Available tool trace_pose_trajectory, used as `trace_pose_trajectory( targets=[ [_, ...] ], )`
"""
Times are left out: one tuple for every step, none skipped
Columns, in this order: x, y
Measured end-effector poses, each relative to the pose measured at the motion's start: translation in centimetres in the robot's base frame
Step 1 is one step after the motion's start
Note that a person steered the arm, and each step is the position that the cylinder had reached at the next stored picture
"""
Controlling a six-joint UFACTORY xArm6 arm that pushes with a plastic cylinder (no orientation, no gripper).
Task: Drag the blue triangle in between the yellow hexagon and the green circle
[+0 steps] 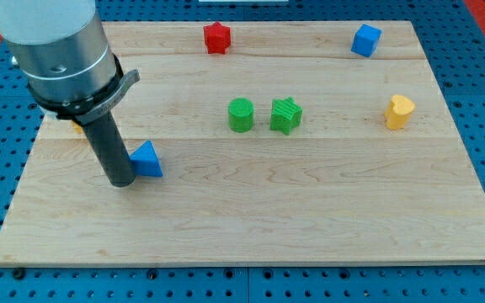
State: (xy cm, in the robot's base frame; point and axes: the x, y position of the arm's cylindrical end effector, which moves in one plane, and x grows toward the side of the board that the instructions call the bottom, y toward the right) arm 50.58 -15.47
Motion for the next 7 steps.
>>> trace_pose_trajectory(
  targets=[
    [-2.7,0.1],
    [-2.7,-1.3],
    [0.6,-3.1],
    [0.1,-0.3],
    [-3.3,1.3],
    [-4.5,1.1],
    [-1.2,0.4]
  ],
)
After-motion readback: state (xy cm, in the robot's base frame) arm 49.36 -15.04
